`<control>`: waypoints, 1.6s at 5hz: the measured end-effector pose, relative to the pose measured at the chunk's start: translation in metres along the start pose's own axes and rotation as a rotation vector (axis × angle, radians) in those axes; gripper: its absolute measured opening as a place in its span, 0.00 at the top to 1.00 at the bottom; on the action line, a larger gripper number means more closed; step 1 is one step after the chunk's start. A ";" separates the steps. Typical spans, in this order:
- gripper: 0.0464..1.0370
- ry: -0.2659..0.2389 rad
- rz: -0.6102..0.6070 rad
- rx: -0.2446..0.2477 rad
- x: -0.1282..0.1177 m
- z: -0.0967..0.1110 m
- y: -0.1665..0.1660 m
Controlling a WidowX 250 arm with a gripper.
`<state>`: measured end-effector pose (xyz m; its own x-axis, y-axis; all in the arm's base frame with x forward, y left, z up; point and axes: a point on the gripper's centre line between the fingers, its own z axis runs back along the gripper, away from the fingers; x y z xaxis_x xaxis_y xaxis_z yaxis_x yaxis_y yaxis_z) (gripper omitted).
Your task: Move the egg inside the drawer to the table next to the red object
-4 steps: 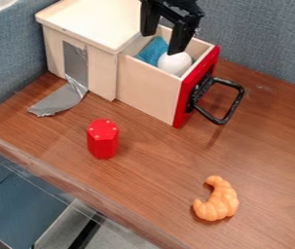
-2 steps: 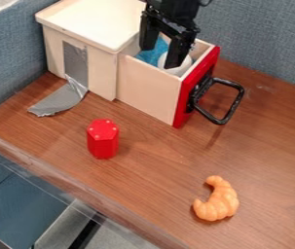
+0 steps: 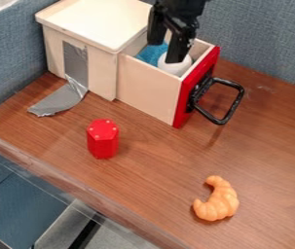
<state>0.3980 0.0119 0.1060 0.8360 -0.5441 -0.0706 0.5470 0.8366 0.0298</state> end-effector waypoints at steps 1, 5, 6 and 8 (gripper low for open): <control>0.04 -0.002 -0.066 0.007 0.002 0.000 0.002; 0.04 -0.108 -0.081 0.071 0.018 -0.024 0.005; 0.04 -0.132 -0.073 0.079 0.023 -0.029 0.002; 0.04 -0.164 -0.035 0.083 0.028 -0.032 0.002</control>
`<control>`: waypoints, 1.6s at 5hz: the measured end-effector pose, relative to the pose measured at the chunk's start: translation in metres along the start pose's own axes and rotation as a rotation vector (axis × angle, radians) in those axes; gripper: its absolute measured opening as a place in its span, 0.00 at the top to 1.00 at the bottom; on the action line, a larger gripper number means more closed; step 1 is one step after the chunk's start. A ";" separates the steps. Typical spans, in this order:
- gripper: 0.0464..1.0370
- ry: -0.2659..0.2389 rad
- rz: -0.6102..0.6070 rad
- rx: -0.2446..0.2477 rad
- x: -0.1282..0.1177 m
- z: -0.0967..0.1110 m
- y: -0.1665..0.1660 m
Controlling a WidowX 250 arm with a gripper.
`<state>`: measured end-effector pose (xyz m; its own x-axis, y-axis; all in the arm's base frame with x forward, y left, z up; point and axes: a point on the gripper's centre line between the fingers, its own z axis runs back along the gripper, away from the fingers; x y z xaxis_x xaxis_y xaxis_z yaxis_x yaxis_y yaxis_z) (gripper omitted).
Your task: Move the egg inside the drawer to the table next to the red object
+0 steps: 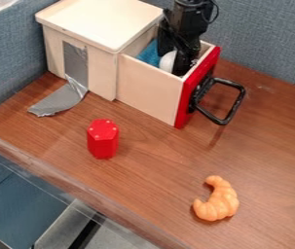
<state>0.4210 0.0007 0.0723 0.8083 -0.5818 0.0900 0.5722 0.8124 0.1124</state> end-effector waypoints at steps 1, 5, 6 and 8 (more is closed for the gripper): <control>0.05 0.014 0.012 -0.018 0.000 -0.010 -0.001; 0.19 0.044 0.064 -0.005 -0.010 -0.008 -0.002; 0.19 0.017 0.064 0.048 -0.008 0.023 0.000; 0.19 -0.020 0.059 0.106 -0.010 0.060 -0.006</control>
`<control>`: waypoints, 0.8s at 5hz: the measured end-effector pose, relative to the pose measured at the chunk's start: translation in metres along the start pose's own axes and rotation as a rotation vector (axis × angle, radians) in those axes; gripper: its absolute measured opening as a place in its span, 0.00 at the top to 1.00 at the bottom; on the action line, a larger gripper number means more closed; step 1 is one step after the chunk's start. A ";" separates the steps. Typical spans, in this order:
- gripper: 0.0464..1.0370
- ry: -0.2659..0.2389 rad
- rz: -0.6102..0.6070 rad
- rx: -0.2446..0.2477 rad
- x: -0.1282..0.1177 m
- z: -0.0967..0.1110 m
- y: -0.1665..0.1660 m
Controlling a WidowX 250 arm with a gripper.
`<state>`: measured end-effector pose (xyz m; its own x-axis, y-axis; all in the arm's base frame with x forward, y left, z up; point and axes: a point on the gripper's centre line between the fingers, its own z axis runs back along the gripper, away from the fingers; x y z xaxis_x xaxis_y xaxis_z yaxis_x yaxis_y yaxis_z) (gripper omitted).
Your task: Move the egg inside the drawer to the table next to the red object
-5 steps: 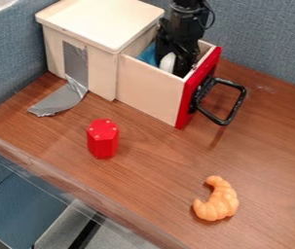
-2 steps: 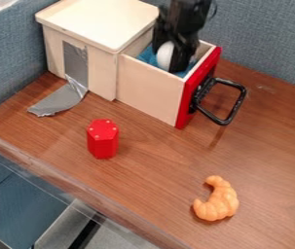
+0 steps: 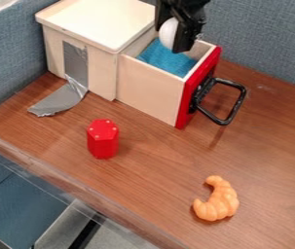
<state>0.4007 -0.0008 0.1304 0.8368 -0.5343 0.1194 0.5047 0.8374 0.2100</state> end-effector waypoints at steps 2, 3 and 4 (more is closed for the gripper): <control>0.19 -0.030 0.020 -0.018 -0.008 0.019 -0.019; 0.19 -0.037 0.026 -0.062 -0.014 0.024 -0.039; 0.19 -0.042 0.057 -0.122 -0.021 0.019 -0.063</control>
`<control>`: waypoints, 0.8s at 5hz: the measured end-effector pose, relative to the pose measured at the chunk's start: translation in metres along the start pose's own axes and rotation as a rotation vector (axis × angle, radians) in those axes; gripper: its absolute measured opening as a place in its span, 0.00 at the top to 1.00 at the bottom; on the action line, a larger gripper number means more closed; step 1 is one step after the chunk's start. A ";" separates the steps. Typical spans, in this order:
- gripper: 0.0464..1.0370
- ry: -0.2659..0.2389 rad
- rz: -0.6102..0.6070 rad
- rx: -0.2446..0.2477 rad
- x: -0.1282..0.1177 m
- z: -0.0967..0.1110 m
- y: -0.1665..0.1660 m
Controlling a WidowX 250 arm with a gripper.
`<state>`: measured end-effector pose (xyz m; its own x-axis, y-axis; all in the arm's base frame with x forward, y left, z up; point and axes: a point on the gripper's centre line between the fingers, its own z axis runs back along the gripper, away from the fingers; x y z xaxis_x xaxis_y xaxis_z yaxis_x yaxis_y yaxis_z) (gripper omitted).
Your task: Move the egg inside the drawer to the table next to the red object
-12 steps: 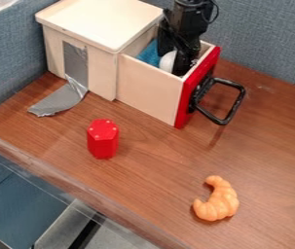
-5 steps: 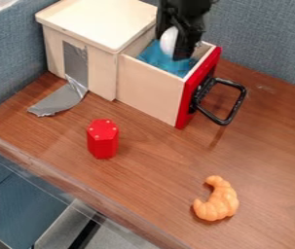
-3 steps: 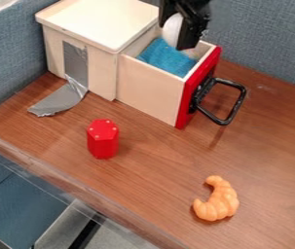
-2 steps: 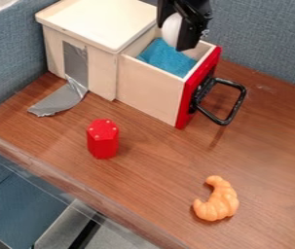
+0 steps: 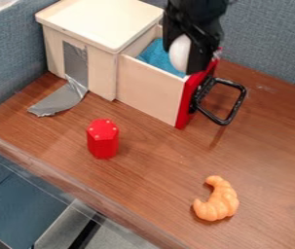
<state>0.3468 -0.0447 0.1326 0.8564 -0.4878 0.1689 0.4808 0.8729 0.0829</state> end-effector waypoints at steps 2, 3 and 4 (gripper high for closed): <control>0.19 0.008 0.132 -0.031 -0.024 -0.011 -0.039; 0.19 0.032 0.227 -0.020 -0.039 -0.020 -0.043; 0.19 0.057 0.303 -0.007 -0.051 -0.032 -0.046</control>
<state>0.2871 -0.0605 0.0892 0.9702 -0.2049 0.1294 0.2026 0.9788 0.0303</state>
